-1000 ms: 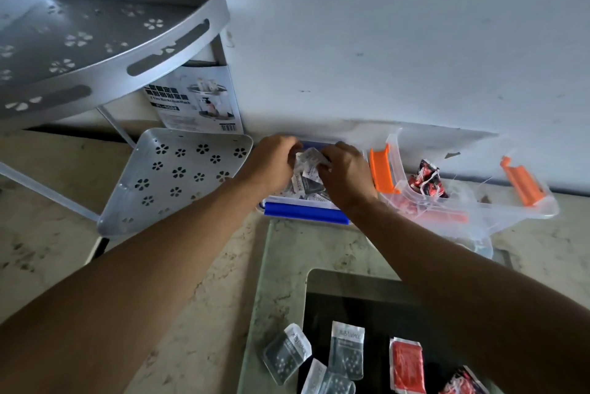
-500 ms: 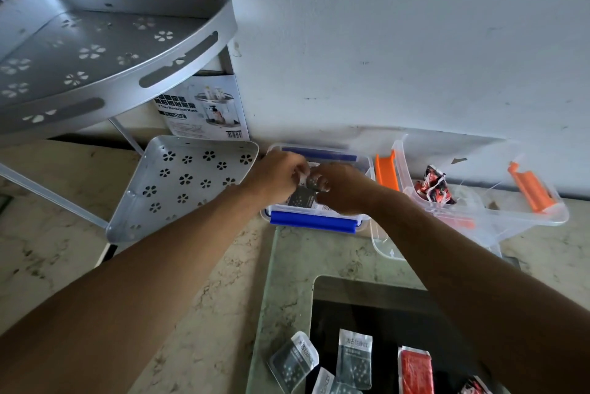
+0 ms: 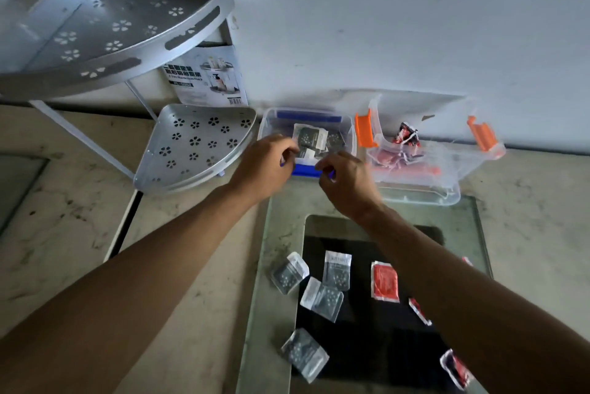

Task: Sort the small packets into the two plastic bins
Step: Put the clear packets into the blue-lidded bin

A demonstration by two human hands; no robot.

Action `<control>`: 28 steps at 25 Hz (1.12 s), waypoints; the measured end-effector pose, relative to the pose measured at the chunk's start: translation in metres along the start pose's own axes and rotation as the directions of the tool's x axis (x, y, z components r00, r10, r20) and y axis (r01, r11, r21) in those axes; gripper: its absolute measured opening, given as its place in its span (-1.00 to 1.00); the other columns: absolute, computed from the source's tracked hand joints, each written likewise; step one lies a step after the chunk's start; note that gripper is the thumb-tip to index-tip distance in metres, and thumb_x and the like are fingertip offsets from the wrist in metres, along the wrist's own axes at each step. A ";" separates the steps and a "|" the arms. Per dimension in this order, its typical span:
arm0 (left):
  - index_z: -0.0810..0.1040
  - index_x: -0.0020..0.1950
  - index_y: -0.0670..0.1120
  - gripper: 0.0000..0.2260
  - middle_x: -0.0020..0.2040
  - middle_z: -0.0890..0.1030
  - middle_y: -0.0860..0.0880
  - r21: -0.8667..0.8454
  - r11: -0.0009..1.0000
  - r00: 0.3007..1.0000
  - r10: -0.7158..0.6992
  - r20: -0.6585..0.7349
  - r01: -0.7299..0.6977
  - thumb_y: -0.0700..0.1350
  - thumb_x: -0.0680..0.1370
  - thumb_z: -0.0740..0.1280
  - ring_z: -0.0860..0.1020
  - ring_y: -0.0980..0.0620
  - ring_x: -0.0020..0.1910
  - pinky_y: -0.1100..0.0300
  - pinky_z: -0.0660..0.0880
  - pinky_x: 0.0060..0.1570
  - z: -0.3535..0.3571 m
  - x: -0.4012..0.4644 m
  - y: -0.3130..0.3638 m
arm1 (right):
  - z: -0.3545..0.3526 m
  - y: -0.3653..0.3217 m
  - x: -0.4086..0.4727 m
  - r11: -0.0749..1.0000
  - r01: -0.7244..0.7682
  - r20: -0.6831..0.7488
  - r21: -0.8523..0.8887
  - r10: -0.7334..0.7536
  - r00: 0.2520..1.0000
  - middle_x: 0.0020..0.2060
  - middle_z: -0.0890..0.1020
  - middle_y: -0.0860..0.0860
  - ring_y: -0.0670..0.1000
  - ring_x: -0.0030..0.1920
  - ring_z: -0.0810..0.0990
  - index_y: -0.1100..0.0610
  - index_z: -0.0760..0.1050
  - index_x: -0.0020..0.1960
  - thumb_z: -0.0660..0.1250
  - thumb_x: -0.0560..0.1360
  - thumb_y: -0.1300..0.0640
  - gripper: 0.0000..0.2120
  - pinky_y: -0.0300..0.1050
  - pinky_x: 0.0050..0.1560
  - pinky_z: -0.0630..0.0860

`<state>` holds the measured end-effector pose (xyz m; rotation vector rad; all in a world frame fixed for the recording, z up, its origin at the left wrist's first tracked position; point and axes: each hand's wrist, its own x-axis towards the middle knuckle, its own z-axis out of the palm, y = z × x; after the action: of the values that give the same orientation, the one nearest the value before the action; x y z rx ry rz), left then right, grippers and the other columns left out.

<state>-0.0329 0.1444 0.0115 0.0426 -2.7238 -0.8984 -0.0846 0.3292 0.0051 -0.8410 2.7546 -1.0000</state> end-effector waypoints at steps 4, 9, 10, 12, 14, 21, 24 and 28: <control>0.65 0.01 -0.18 -0.88 -0.08 0.65 -0.11 -0.040 0.998 0.996 -0.048 0.079 0.051 -0.28 0.49 0.38 0.56 0.03 -0.18 0.17 0.53 -0.12 0.003 -0.076 0.024 | 0.001 0.000 -0.068 0.997 -0.069 0.135 0.028 0.064 0.989 -0.06 0.63 0.12 0.04 -0.16 0.60 0.19 0.66 0.04 0.36 0.44 0.32 -0.79 -0.09 -0.04 0.57; 0.60 0.06 -0.18 -0.86 -0.03 0.54 -0.06 0.067 0.978 0.922 -0.207 0.328 0.196 -0.18 0.53 0.38 0.51 0.00 -0.02 0.06 0.53 0.03 0.026 -0.144 0.033 | 0.006 0.015 -0.123 0.973 -0.135 0.349 -0.186 0.194 0.917 0.21 0.52 0.14 0.19 0.26 0.46 0.07 0.56 0.25 0.41 0.43 0.20 -0.61 0.12 0.28 0.46; 0.59 0.10 -0.19 -0.81 0.02 0.54 -0.09 0.112 0.971 0.898 -0.237 0.370 0.211 -0.14 0.53 0.39 0.51 -0.06 0.06 0.04 0.50 0.09 0.031 -0.150 0.034 | 0.007 0.017 -0.129 0.963 -0.126 0.372 -0.236 0.210 0.904 0.26 0.49 0.13 0.19 0.31 0.41 0.04 0.52 0.30 0.43 0.42 0.17 -0.55 0.12 0.32 0.42; 0.55 0.25 -0.19 -0.67 0.16 0.54 -0.14 0.168 0.962 0.863 -0.269 0.427 0.216 -0.08 0.53 0.40 0.49 -0.12 0.19 0.01 0.46 0.20 0.040 -0.158 0.037 | 0.009 0.020 -0.138 0.946 -0.111 0.409 -0.304 0.235 0.882 0.31 0.44 0.10 0.18 0.36 0.36 0.00 0.43 0.39 0.48 0.41 0.06 -0.43 0.11 0.35 0.38; 0.51 0.35 -0.16 -0.58 0.25 0.52 -0.14 0.204 0.964 0.871 -0.242 0.427 0.168 -0.07 0.52 0.42 0.51 -0.14 0.23 -0.02 0.47 0.25 0.045 -0.162 0.040 | 0.011 0.022 -0.144 0.942 -0.093 0.421 -0.321 0.230 0.877 0.32 0.42 0.08 0.17 0.36 0.35 0.00 0.38 0.42 0.51 0.40 -0.06 -0.35 0.13 0.36 0.37; 0.66 0.09 -0.14 -0.77 0.01 0.62 -0.09 0.098 0.950 0.877 -0.312 0.365 0.297 -0.26 0.45 0.42 0.59 -0.06 -0.01 0.21 0.43 -0.08 0.043 -0.160 0.041 | 0.015 0.030 -0.144 0.965 -0.174 0.349 -0.197 0.235 0.907 0.09 0.50 0.12 0.14 0.14 0.50 0.13 0.55 0.20 0.45 0.45 0.10 -0.66 0.00 0.09 0.50; 0.68 -0.14 0.06 -0.89 -0.28 0.65 0.17 -0.080 0.891 0.844 -0.391 0.366 0.448 -0.15 0.40 0.46 0.58 0.24 -0.29 0.32 0.45 -0.29 0.029 -0.167 0.045 | 0.011 0.030 -0.147 0.970 -0.237 0.255 -0.060 0.244 0.935 -0.12 0.51 0.04 0.10 -0.09 0.55 0.14 0.54 -0.09 0.45 0.46 0.14 -0.88 -0.15 -0.16 0.38; 0.69 -0.08 0.07 -0.87 -0.20 0.72 0.12 -0.190 0.845 0.770 -0.333 0.544 0.499 -0.02 0.39 0.53 0.66 0.20 -0.25 0.32 0.56 -0.28 0.025 -0.198 0.059 | 0.012 0.019 -0.159 0.936 -0.347 0.235 0.068 0.323 0.917 -0.16 0.65 -0.02 0.02 -0.15 0.60 0.06 0.59 -0.01 0.49 0.43 0.07 -0.83 -0.18 -0.25 0.44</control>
<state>0.1548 0.2287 -0.0219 0.4410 -3.0340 -1.6952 0.0440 0.4191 -0.0314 -0.4119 2.5121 -0.9164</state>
